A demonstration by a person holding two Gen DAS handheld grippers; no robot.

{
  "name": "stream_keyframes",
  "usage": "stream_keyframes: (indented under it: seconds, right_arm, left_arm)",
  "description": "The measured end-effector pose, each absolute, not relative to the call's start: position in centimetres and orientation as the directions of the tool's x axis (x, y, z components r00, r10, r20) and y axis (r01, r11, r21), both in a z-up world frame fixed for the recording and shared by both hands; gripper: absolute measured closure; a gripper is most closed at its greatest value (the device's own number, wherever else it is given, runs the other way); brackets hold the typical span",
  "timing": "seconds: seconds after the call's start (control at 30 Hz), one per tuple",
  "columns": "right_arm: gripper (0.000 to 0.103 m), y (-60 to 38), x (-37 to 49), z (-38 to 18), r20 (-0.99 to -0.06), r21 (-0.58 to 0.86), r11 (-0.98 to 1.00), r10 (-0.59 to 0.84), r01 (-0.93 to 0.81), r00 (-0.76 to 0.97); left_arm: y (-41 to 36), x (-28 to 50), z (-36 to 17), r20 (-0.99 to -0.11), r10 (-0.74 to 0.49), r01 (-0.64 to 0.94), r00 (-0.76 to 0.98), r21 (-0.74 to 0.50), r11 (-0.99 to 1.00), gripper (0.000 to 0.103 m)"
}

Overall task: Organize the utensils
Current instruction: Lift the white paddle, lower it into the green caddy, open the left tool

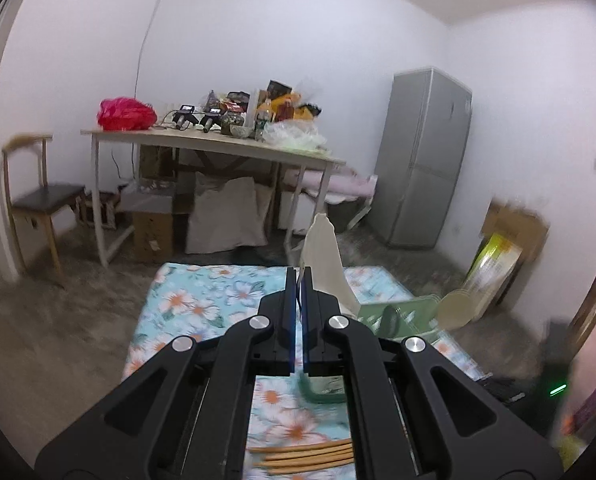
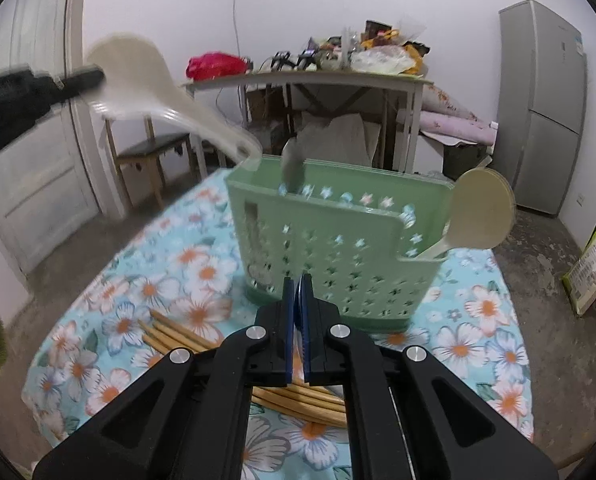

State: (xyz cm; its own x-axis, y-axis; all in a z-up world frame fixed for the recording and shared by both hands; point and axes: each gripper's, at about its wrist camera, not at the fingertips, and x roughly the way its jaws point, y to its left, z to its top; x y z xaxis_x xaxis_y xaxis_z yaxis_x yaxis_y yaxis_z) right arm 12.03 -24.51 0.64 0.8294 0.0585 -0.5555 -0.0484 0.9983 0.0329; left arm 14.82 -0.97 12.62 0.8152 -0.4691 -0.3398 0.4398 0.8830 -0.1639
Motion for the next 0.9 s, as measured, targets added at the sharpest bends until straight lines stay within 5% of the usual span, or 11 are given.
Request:
stream_keyframes:
  seconds: [0.33, 0.6, 0.73, 0.9]
  right_arm:
    - [0.1, -25.3, 11.2, 1.5, -0.53, 0.056, 0.998, 0.052, -0.027, 0.846]
    - [0.1, -26.2, 10.8, 1.7, -0.523, 0.07, 0.998, 0.041, -0.005, 0.851]
    - [0.1, -26.8, 10.7, 1.8, -0.522, 0.085, 0.996, 0.04, 0.005, 0.852]
    - [0.1, -27.4, 10.6, 2.1, -0.515, 0.099, 0.995, 0.037, 0.016, 0.856]
  left_arm:
    - [-6.2, 17.1, 12.7, -0.456, -0.426, 0.479, 0.782, 0.001, 0.878, 0.102]
    - [-7.5, 19.2, 12.0, -0.496, -0.49, 0.518, 0.716, -0.093, 0.85, 0.099]
    - [-6.9, 19.8, 11.8, -0.478, -0.538, 0.525, 0.694, -0.175, 0.833, 0.078]
    - [-6.1, 19.8, 11.7, -0.458, -0.566, 0.519, 0.685, -0.238, 0.821, 0.077]
